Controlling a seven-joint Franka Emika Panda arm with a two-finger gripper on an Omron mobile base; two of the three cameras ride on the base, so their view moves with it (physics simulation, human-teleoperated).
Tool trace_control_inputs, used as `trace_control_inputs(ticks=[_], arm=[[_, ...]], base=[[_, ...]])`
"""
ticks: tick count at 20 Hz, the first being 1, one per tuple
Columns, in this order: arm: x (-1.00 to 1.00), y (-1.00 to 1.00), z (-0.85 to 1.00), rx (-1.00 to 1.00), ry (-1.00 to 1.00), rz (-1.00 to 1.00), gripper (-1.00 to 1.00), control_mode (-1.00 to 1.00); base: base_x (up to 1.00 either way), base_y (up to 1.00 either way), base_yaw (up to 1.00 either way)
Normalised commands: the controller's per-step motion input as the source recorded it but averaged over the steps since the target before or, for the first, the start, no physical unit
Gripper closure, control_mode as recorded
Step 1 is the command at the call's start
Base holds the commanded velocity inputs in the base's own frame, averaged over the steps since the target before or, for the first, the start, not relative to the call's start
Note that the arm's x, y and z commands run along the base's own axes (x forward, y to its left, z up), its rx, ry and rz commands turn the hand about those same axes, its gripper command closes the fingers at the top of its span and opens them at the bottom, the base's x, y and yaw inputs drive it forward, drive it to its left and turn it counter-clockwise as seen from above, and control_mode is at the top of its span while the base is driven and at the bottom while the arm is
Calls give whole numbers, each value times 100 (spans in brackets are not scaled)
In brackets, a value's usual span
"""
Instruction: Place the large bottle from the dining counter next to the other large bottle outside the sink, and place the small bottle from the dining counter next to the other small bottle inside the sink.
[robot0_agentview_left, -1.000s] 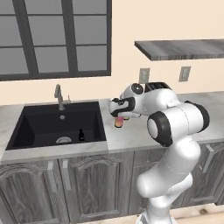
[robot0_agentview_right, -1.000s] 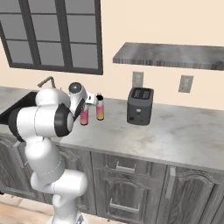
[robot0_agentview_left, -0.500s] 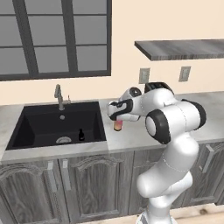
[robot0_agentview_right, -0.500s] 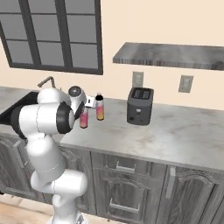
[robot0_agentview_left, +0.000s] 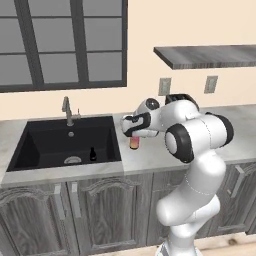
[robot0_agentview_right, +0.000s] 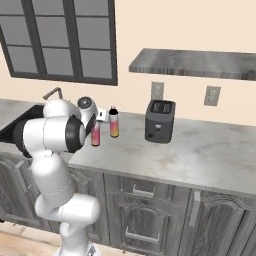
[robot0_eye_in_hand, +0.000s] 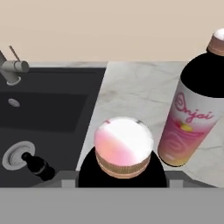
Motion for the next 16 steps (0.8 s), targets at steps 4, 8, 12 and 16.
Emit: trace_control_inputs(ticks=[4, 8, 12, 16], arm=[[0, 27, -22, 0, 0, 0, 100, -100], [0, 42, -28, -1, 0, 0, -100, -100], [-45, 18, -10, -5, -6, 0, -100, -100], [-59, 0, -1, -4, -11, 0, -100, -100]], base=[[0, 0, 0], [0, 0, 0], [0, 0, 0], [0, 0, 0]])
